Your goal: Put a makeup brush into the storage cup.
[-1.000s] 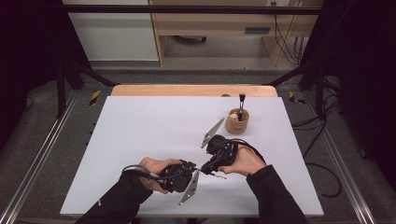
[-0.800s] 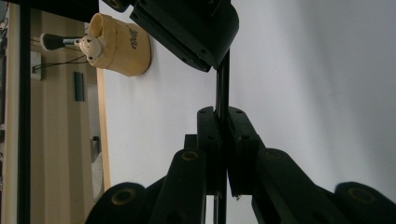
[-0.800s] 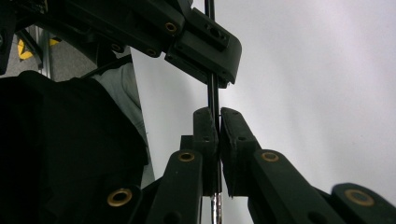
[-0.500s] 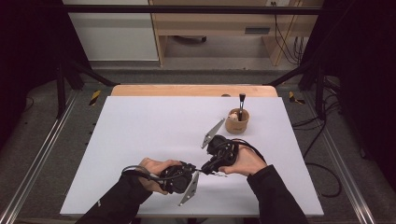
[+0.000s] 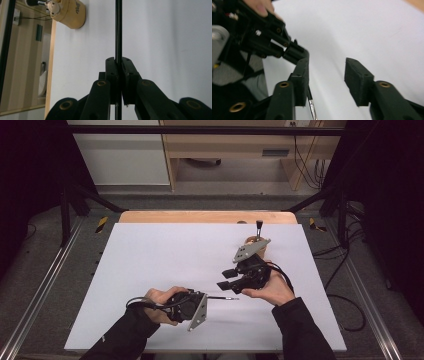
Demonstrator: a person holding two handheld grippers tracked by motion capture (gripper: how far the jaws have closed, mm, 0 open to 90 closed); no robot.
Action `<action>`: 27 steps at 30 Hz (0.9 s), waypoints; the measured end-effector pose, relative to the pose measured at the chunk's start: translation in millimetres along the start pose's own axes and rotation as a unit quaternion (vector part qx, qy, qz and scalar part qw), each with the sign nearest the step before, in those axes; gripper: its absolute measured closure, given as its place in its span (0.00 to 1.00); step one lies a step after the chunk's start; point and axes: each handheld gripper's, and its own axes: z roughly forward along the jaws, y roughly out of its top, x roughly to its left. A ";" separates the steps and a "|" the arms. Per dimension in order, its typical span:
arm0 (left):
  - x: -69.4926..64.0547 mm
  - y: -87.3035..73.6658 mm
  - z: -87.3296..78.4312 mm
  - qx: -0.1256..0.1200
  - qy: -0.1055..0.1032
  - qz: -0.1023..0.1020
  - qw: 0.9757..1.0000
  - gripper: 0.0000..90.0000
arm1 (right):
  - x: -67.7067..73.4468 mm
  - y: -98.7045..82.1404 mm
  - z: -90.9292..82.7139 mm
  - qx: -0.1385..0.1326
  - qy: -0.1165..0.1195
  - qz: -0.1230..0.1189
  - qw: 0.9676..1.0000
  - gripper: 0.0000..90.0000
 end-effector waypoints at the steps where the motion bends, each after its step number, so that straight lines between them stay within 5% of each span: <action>1: 0.5 -0.8 -0.1 0.000 0.000 -0.006 1.000 0.94 | -0.4 -0.6 -2.3 -0.007 -0.006 0.004 1.000 0.59; 13: 2.2 -12.8 0.5 -0.025 0.002 -0.095 0.995 0.94 | -1.6 -14.6 -17.2 -0.074 -0.070 0.025 0.994 0.36; 19: 1.5 -19.8 1.6 -0.040 0.004 -0.156 0.987 0.94 | -1.6 -20.6 -19.6 -0.100 -0.086 0.042 0.990 0.26; 27: 2.3 -30.9 1.9 -0.058 0.010 -0.226 0.972 0.94 | -0.5 -29.1 -21.6 -0.126 -0.096 0.063 0.985 0.19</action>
